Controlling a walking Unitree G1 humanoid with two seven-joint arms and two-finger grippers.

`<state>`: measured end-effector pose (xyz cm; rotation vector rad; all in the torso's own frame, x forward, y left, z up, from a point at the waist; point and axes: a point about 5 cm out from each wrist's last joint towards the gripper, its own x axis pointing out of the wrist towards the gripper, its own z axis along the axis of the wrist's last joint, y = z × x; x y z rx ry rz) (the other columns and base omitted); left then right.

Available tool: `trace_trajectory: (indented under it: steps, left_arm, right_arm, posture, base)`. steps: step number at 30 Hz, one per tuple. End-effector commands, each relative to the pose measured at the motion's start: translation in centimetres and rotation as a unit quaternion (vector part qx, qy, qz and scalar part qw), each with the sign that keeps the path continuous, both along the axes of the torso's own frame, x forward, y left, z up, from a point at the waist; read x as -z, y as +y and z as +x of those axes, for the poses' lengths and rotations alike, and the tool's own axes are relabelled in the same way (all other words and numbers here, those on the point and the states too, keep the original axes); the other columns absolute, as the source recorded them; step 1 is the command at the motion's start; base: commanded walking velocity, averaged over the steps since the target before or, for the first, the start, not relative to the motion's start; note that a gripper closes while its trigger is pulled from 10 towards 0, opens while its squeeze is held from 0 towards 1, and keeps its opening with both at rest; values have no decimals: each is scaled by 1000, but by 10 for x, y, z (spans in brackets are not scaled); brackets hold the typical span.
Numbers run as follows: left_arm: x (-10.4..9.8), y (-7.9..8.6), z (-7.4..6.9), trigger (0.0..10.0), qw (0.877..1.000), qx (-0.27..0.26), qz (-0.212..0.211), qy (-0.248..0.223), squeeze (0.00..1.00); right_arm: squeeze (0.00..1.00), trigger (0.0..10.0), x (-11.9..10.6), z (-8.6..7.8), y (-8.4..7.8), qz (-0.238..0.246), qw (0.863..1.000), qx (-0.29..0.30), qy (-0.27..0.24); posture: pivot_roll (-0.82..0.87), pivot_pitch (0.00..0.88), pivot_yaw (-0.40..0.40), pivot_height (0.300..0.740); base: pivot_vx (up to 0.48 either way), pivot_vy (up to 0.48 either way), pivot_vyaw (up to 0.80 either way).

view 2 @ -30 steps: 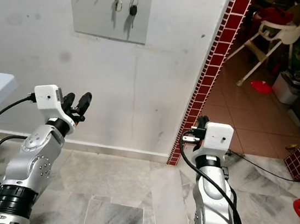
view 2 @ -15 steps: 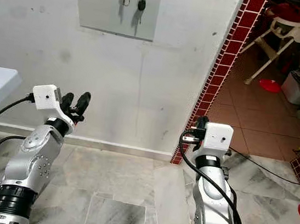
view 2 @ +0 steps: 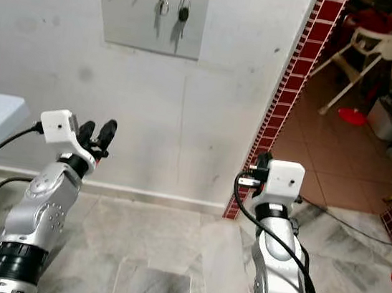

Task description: Hang keys on a hook

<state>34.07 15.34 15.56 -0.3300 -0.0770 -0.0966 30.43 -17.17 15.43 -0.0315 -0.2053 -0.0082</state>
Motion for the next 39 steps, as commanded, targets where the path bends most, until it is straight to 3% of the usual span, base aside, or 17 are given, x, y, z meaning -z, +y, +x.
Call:
trace_trajectory:
  steps: [1,39]
  left_arm:
    - [-4,1,0,10000,1000,4,2,-7,0]
    - [-4,0,0,10000,1000,3,-2,-7,0]
  right_arm:
    - [0,10000,-3,-1,0,-4,1000,-2,-7]
    - [0,10000,-3,-1,2,-6,1000,-7,-4]
  posture:
    - [55,106,-33,740]
    - [55,103,-39,740]
  base:
    - [337,0,0]
    - [342,0,0]
